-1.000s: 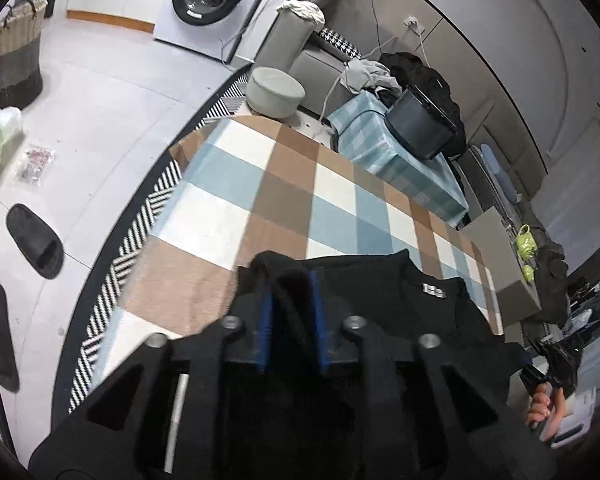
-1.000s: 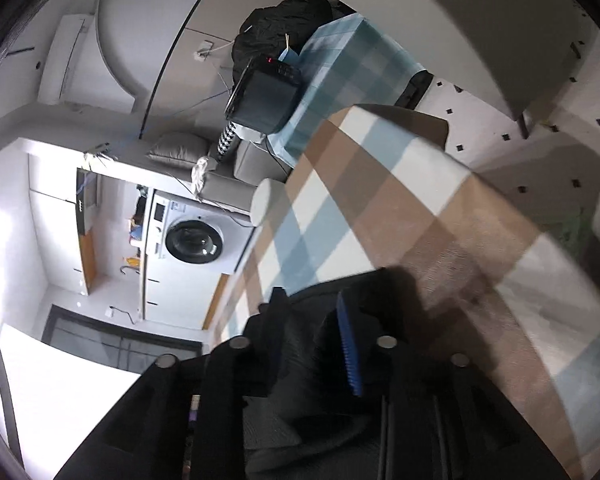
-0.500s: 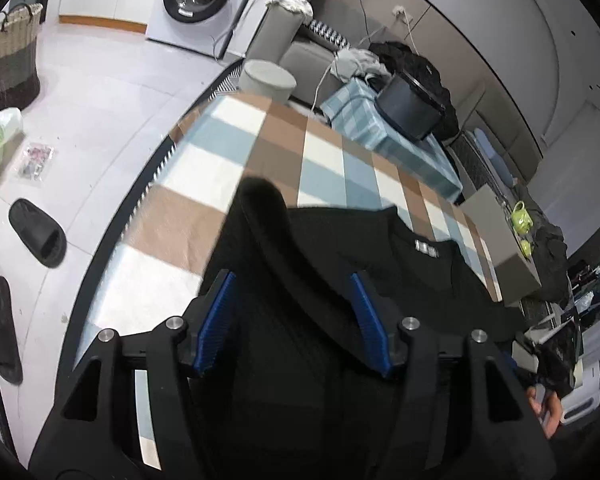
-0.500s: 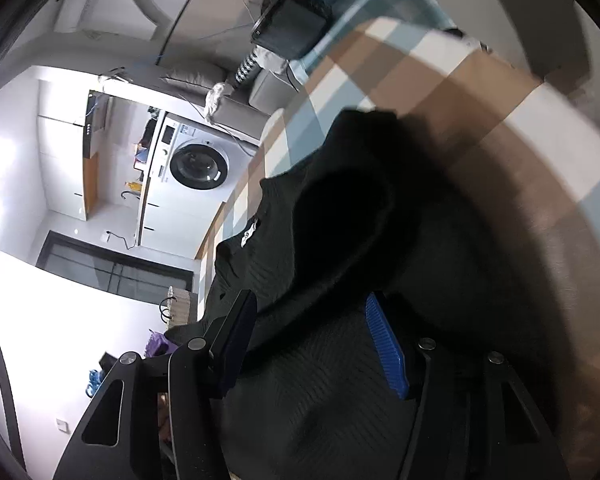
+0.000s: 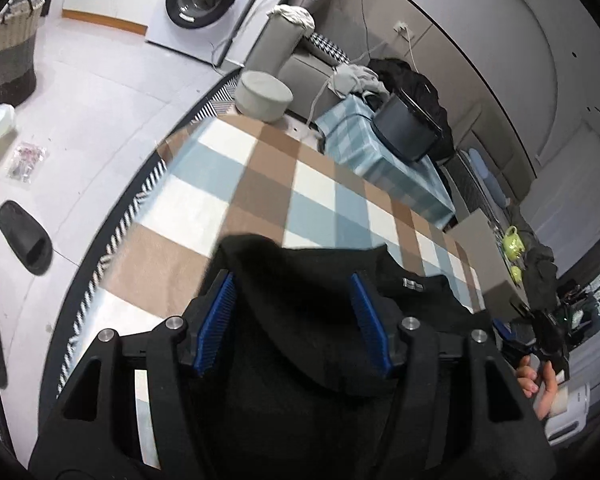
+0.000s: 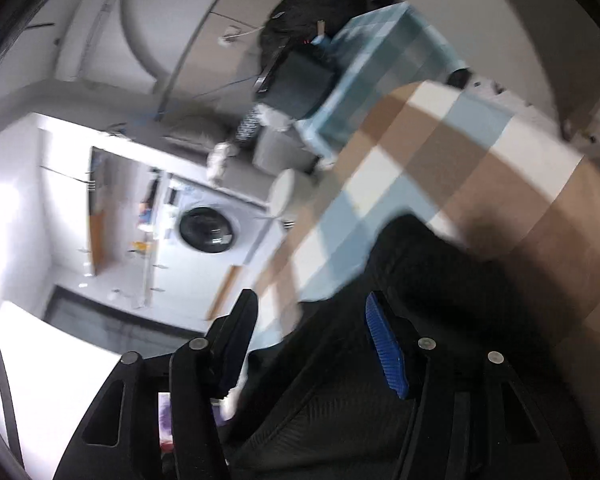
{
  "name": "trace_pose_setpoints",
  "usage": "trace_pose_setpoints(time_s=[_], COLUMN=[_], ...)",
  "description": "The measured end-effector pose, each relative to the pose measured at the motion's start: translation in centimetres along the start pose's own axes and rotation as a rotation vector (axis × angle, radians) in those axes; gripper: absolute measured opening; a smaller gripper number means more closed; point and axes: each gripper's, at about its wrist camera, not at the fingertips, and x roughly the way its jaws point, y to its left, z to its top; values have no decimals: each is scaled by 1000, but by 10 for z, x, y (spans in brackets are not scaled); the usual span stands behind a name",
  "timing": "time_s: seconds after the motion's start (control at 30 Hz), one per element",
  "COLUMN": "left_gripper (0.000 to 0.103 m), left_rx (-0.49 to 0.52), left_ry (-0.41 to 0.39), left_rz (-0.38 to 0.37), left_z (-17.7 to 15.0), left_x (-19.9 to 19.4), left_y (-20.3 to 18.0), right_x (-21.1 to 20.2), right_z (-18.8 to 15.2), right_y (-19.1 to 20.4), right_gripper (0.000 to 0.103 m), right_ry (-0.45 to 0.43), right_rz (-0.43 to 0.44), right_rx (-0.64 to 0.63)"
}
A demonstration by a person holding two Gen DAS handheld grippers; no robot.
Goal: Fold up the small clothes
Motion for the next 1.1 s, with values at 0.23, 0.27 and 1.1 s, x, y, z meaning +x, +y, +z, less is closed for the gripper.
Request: trace_pose_setpoints(time_s=[0.23, 0.27, 1.1], left_gripper=[56, 56, 1], left_rx=[28, 29, 51], left_ry=[30, 40, 67], left_rz=[85, 85, 17], left_z=[2, 0, 19], left_x=[10, 13, 65], left_y=[16, 16, -79], right_x=[-25, -30, -52], right_z=[-2, -5, -35], right_y=[2, -3, -6], right_gripper=[58, 58, 58], right_ry=[-19, -16, 45], right_rz=[-162, -235, -232], right_rx=[-178, -213, -283])
